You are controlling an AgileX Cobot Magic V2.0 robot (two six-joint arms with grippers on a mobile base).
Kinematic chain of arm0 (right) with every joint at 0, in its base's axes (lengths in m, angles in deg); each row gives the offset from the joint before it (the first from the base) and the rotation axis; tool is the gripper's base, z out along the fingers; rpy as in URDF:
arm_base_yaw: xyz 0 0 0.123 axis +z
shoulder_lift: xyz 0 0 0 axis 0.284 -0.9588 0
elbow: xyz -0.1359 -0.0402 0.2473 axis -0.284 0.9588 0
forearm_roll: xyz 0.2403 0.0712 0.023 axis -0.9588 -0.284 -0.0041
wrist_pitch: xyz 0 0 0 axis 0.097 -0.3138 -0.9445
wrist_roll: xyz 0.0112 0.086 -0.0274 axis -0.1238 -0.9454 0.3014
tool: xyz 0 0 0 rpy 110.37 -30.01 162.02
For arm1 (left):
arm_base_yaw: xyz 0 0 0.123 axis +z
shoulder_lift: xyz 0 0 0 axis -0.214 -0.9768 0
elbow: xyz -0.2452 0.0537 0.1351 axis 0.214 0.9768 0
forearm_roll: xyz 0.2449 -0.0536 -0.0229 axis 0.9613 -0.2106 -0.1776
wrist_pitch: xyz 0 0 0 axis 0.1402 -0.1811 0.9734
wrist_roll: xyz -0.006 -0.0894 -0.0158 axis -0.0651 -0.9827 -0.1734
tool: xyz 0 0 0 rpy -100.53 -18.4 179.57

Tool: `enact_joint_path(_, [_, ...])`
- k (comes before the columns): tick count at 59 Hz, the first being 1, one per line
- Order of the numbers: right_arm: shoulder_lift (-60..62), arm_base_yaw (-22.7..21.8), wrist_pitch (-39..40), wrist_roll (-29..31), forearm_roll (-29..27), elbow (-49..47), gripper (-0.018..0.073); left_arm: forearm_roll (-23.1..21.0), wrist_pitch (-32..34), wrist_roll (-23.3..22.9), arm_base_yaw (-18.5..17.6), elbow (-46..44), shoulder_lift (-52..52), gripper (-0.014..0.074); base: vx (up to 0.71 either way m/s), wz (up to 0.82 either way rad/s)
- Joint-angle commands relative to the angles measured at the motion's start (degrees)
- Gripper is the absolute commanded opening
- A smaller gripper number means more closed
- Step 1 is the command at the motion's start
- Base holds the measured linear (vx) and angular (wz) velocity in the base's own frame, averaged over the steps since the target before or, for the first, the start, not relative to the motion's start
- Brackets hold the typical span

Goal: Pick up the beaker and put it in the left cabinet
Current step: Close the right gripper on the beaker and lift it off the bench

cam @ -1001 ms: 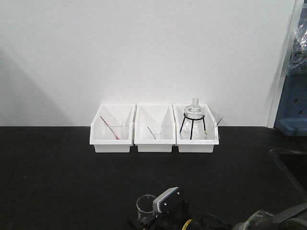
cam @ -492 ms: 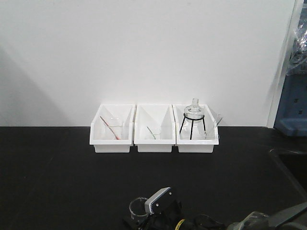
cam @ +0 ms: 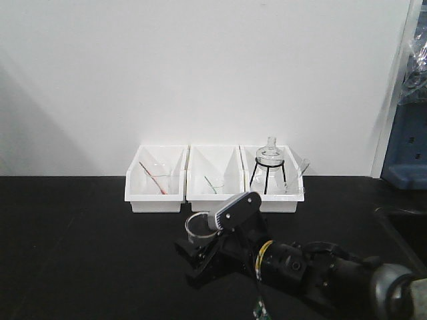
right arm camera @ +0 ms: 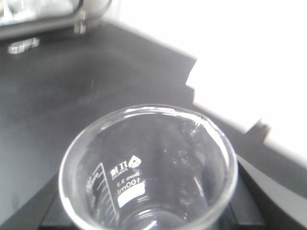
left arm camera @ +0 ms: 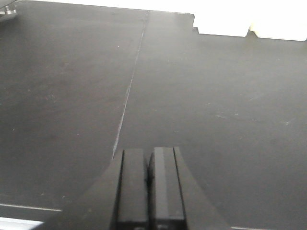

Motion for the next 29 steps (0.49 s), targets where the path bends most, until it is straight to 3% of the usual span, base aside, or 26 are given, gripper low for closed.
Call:
enact_joint_path(1, [6.9, -0.2, 0.7, -2.2, 0.1, -1.4, 0.0236, -0.4, 4.7, -0.1, -0.2, -1.1, 0.6, -0.0006, 0.0, 0.0])
enact_joint_path(2, [11.1, -0.2, -1.8, -5.3, 0.4, -1.4, 0.0236, -0.4, 4.7, -0.1, -0.2, -1.1, 0.6, -0.0006, 0.0, 0.0])
enact_joint_path(14, [14.0, 0.2, -8.2, -6.8, 2.5, -1.4, 0.0236, -0.4, 4.7, -0.1, -0.2, -1.1, 0.6, -0.0006, 0.0, 0.0])
enact_joint_path(29, [13.9, 0.2, -8.7, -7.4, 2.5, -1.4, 0.0236, -0.4, 4.7, -0.1, -0.2, -1.1, 0.6, -0.0006, 0.0, 0.0])
